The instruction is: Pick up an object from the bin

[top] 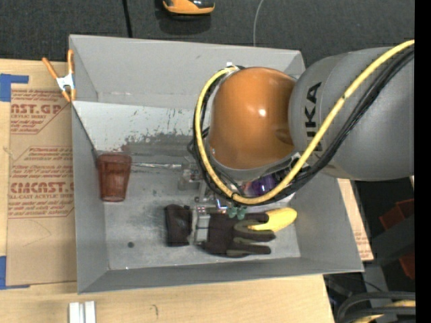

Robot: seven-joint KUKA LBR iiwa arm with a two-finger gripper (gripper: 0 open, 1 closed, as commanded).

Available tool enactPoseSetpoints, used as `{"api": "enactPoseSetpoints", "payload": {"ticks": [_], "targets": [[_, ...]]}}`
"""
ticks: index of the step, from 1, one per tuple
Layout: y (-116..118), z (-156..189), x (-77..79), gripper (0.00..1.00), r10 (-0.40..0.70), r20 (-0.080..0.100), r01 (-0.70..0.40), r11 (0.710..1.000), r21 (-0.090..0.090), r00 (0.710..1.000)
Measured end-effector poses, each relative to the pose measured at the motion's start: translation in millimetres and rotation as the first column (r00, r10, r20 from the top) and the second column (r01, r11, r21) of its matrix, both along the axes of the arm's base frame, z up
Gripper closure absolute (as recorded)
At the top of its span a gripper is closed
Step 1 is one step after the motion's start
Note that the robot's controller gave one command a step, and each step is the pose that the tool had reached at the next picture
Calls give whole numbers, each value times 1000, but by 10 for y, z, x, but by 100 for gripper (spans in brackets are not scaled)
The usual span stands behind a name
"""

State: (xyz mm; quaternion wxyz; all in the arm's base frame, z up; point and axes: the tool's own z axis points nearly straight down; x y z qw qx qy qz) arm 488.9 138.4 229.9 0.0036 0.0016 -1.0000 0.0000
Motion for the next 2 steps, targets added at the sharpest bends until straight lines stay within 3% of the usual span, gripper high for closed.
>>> {"api": "enactPoseSetpoints", "payload": {"ticks": [1, 2], "targets": [[-8, 42, 18, 0, -2, 8, 2, 1000, 1, 1000], [-36, -253, 44, 0, 63, 15, -63, 998, 2, 998]]}}
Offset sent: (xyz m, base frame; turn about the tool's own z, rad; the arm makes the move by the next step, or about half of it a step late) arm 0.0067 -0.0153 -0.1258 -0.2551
